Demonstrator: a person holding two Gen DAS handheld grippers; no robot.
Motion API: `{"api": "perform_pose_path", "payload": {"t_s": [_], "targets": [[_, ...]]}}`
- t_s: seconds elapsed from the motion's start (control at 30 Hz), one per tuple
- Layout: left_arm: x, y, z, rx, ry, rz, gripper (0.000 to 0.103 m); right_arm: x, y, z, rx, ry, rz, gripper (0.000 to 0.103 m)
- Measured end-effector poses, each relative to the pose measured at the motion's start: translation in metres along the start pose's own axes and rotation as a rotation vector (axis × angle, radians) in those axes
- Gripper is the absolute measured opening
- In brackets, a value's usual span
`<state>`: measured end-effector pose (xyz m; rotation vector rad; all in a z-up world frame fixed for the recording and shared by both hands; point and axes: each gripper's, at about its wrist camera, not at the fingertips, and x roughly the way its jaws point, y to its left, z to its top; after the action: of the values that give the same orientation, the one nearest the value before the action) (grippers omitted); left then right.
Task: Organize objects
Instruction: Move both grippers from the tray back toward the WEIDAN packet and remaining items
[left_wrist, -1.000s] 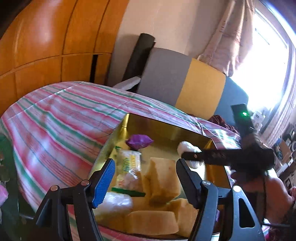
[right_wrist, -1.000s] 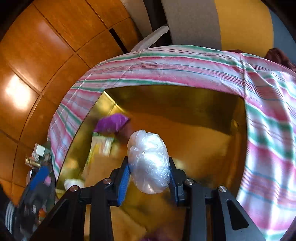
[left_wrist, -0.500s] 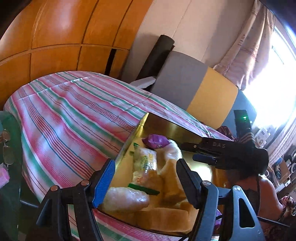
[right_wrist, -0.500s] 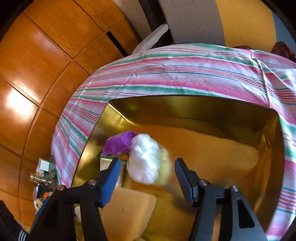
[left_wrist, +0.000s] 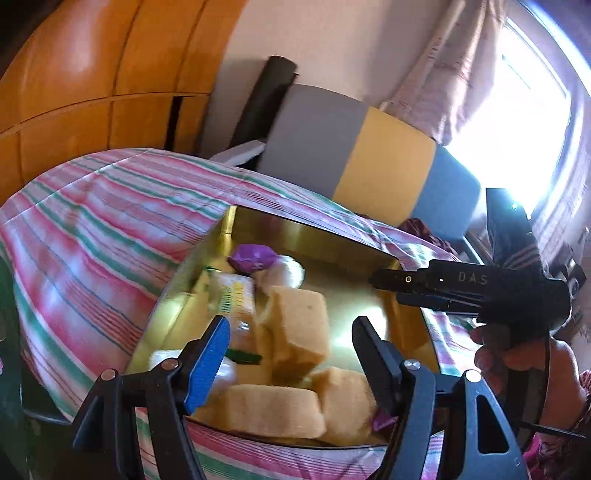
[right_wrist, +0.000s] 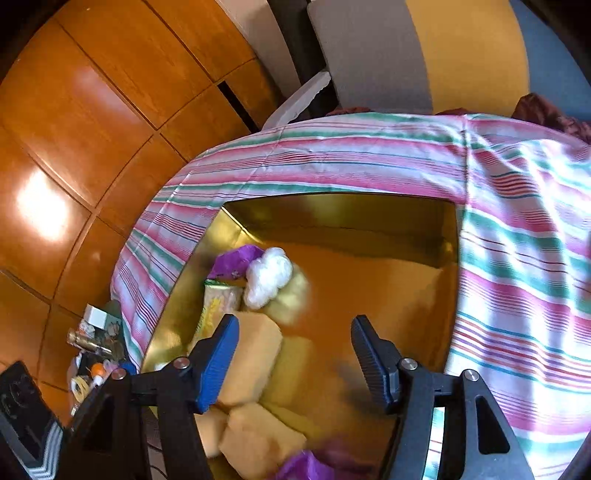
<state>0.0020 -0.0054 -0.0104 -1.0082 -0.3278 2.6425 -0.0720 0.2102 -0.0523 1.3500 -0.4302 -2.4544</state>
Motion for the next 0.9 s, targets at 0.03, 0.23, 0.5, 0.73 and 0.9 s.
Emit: {"api": "perform_pose_path", "payload": {"t_s": [0.03, 0.23, 0.5, 0.73, 0.9], "targets": [[0.000, -0.004, -0.001, 0.012, 0.004, -0.012, 0.069, -0.006, -0.002, -0.003, -0.009, -0.006, -0.011, 0.064], [-0.002, -0.028, -0.011, 0.073, 0.020, -0.091, 0.069, -0.038, -0.020, -0.024, -0.039, -0.036, -0.097, 0.065], [-0.012, -0.069, -0.025, 0.203, 0.028, -0.211, 0.070, -0.080, -0.072, -0.059, 0.033, -0.078, -0.214, 0.069], [-0.011, -0.114, -0.044, 0.338, 0.090, -0.247, 0.070, -0.091, -0.163, -0.101, 0.255, -0.041, -0.386, 0.074], [-0.012, -0.143, -0.061, 0.425, 0.098, -0.270, 0.070, -0.113, -0.231, -0.111, 0.423, -0.130, -0.408, 0.074]]}}
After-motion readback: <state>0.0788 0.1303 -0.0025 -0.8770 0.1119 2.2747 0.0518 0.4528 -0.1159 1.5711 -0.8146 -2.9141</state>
